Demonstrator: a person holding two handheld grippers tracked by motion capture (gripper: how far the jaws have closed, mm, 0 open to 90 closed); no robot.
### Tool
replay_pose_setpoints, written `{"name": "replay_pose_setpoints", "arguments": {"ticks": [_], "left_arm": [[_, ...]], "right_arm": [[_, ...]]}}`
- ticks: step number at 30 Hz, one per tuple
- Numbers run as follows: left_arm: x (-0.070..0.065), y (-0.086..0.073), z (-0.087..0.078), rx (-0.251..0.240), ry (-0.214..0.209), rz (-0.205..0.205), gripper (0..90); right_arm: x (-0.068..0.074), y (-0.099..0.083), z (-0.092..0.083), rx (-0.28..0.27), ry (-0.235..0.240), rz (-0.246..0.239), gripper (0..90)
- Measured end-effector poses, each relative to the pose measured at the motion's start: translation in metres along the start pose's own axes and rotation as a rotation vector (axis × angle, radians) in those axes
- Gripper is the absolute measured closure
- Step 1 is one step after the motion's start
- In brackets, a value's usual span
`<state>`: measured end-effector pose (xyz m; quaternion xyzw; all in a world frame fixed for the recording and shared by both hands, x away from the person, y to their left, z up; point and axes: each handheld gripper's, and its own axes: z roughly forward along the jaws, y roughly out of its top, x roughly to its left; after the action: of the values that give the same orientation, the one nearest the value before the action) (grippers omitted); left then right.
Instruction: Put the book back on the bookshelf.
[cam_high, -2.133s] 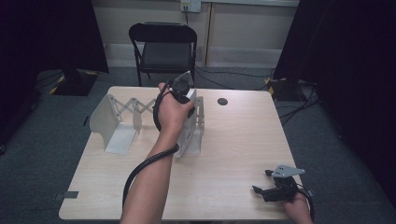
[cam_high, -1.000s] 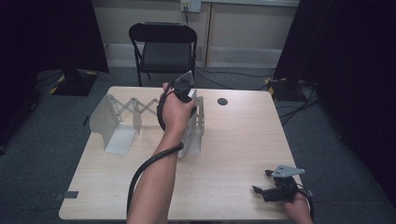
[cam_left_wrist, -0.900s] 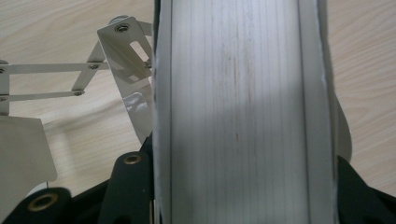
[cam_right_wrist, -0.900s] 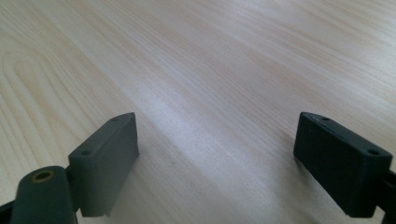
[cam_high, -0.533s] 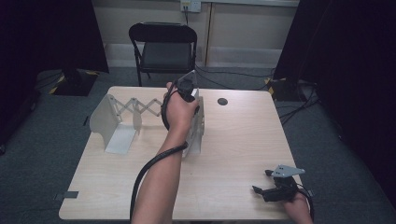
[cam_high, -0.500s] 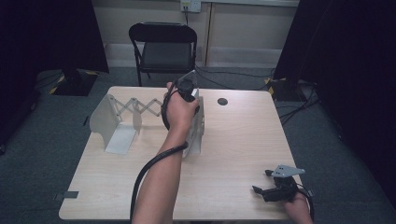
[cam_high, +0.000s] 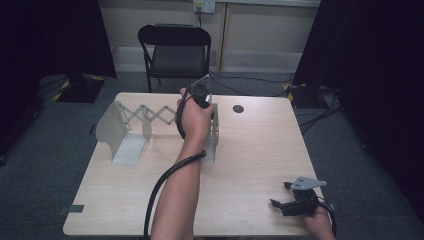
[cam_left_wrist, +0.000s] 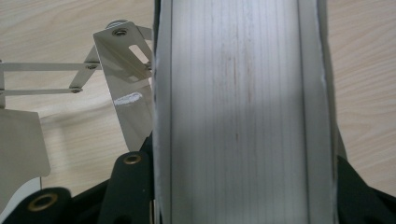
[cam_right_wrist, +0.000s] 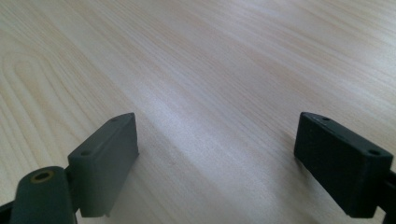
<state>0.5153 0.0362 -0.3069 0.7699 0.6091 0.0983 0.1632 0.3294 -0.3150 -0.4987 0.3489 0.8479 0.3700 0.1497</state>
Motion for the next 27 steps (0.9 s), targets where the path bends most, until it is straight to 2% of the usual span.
{"name": "replay_pose_setpoints", "arguments": {"ticks": [8, 27], "left_arm": [[-0.0005, 0.0009, 0.003, 0.0, 0.006, -0.038, 52.6], [-0.0039, 0.0017, 0.0064, 0.007, 0.032, -0.075, 52.5]], "right_arm": [[0.0, 0.0001, 0.0001, 0.001, 0.0, 0.001, 12.9], [0.0002, 0.0001, 0.0002, 0.001, 0.0, 0.001, 12.9]]}}
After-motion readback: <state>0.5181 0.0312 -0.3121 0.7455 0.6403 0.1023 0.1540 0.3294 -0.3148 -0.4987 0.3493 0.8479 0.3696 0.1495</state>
